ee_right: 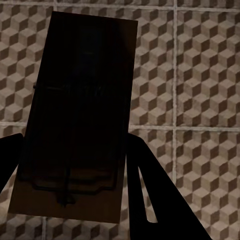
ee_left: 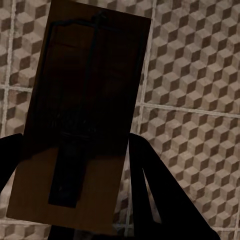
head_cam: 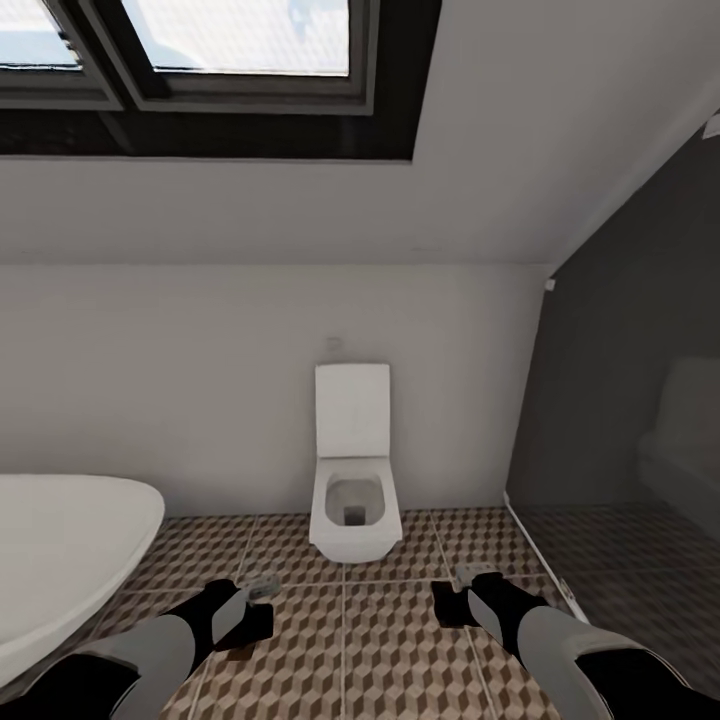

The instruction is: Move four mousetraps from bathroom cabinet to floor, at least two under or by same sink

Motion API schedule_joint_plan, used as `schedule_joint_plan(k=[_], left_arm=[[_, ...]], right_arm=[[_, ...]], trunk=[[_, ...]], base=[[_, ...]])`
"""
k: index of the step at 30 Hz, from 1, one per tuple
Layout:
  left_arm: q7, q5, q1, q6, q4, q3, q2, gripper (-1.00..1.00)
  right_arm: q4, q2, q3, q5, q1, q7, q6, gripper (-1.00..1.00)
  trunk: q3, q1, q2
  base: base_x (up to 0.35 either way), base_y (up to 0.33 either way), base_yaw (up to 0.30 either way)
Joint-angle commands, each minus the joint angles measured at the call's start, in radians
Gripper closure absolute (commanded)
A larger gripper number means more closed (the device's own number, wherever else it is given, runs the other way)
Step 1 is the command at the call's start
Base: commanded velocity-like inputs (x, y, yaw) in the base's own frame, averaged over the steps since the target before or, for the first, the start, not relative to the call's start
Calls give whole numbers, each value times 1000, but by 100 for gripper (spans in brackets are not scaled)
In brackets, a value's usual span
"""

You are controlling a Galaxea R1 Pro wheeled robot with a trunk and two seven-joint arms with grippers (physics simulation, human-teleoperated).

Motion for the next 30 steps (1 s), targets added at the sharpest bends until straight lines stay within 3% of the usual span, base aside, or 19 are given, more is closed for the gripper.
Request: schedule_joint_plan(k=[1, 19, 26, 30], left_arm=[[6, 7, 0, 4, -2, -7, 0, 100], [-3, 10, 0, -101, -1, -6, 1, 100], [-3, 10, 0, -203, 9, -7, -8, 100], [-2, 12, 0, -210, 12, -6, -12, 100]], right_arm=[[-2, 0, 8, -8, 0, 2, 6, 100], [-2, 1, 12, -9, 0, 2, -3, 100], [-2, 1, 13, -9, 0, 2, -4, 100], [-2, 1, 13, -9, 0, 1, -3, 100]], trunk=[[-6, 4, -8], [-92, 73, -134], [-103, 73, -134], [-110, 73, -134]], base=[[53, -1, 0], [8, 0, 0], [0, 0, 0], [0, 0, 0]])
